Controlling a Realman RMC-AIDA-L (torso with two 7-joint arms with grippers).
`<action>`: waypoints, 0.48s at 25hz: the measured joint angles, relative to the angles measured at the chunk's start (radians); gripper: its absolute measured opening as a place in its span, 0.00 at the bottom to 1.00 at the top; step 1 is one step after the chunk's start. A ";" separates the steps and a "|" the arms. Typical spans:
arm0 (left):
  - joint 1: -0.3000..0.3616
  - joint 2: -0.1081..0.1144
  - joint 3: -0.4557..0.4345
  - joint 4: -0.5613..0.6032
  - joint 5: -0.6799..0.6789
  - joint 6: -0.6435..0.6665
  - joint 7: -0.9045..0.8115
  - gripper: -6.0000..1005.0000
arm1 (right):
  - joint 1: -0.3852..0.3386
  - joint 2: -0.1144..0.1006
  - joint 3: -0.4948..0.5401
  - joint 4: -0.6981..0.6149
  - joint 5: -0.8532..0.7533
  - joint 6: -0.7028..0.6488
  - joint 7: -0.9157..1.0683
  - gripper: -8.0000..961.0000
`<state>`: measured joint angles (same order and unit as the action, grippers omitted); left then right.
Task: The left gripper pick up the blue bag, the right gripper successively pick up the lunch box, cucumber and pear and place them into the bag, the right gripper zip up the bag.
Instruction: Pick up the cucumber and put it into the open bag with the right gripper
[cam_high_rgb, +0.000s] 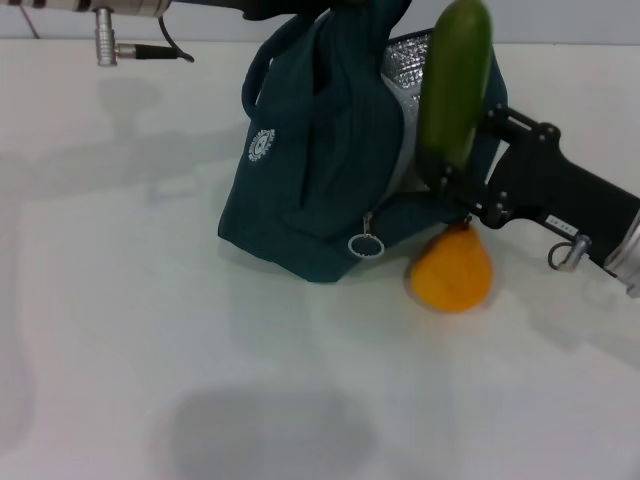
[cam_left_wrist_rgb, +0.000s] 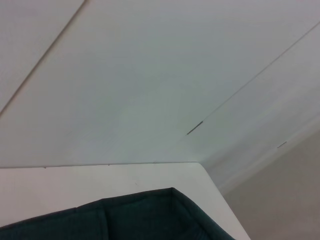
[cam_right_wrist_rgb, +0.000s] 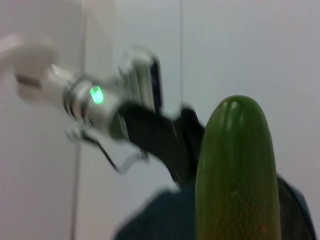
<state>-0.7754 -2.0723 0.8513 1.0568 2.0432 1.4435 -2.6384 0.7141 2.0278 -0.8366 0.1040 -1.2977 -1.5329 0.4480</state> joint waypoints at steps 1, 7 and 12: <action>0.000 0.000 0.000 0.000 0.000 0.000 0.000 0.08 | -0.001 0.000 0.002 -0.001 -0.002 -0.027 0.004 0.67; -0.014 -0.004 0.000 0.000 0.000 0.000 -0.004 0.08 | 0.027 0.000 -0.003 0.000 -0.013 -0.023 0.034 0.67; -0.014 -0.008 0.000 0.000 0.000 0.000 -0.006 0.08 | 0.053 0.000 0.004 0.012 -0.046 0.054 0.037 0.67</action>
<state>-0.7896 -2.0799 0.8513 1.0569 2.0436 1.4435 -2.6442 0.7675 2.0279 -0.8321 0.1159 -1.3434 -1.4792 0.4852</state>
